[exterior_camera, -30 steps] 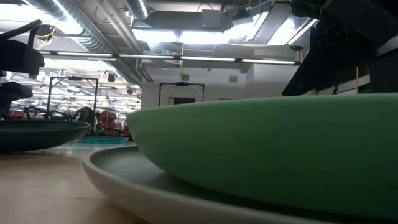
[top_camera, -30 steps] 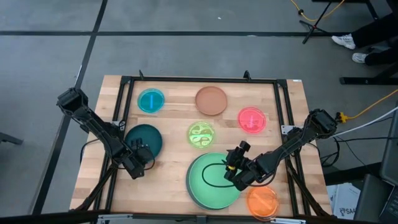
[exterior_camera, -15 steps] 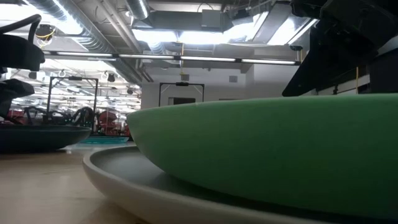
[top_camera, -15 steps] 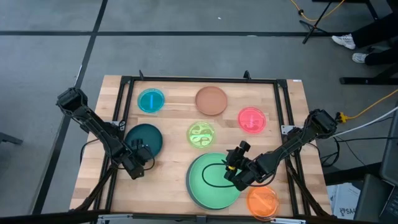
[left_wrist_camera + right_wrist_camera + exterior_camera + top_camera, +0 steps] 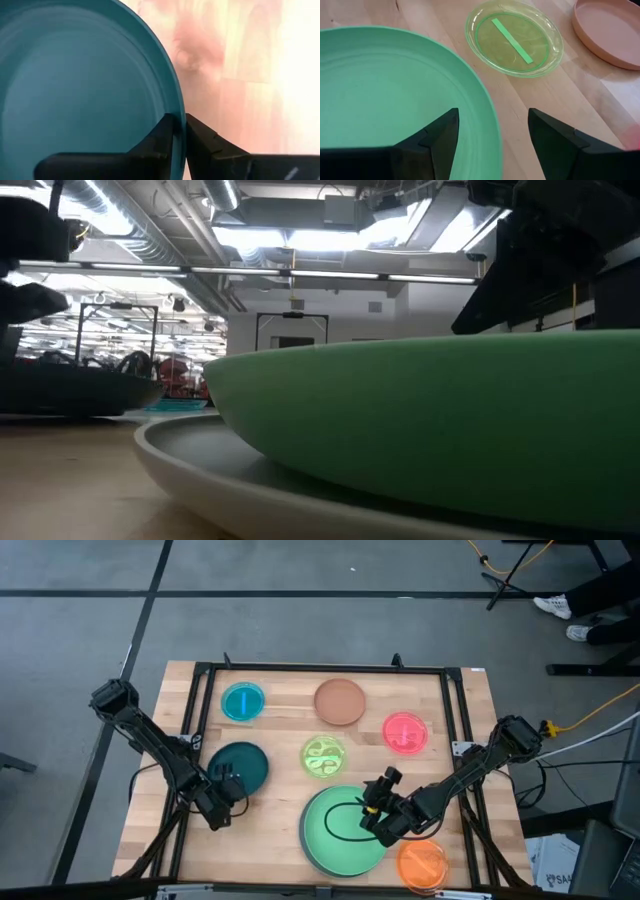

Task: Stack plastic plates
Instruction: Stack the dark green plate on top of the light green plate

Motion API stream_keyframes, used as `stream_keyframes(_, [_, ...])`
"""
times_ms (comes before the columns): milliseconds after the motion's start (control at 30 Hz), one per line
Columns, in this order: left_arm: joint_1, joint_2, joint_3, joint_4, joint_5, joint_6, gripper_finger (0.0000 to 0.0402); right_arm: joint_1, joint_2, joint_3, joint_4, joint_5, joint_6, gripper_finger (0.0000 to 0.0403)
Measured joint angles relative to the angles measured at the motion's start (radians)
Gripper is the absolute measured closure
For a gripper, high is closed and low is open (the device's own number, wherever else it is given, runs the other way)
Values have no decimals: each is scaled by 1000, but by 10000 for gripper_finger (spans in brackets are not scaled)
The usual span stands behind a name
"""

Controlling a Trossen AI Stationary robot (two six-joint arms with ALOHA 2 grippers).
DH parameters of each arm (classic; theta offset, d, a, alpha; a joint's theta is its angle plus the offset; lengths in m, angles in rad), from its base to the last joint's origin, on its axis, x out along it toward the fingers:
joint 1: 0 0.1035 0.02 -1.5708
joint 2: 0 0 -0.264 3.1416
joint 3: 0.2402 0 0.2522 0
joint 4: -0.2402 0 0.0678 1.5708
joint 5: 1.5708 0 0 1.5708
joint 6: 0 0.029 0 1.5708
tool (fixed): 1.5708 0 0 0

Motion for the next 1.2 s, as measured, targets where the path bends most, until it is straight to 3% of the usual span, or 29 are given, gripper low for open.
stream_keyframes(300, [5,0,62,-18,-30,71,397,0,0,0,8,0,-2,175])
stream_keyframes(767, [5,-1,92,12,-86,153,399,0,0,0,8,0,-3,175])
stream_keyframes(1200, [8,16,92,227,-120,368,394,1,0,0,52,0,-29,175])
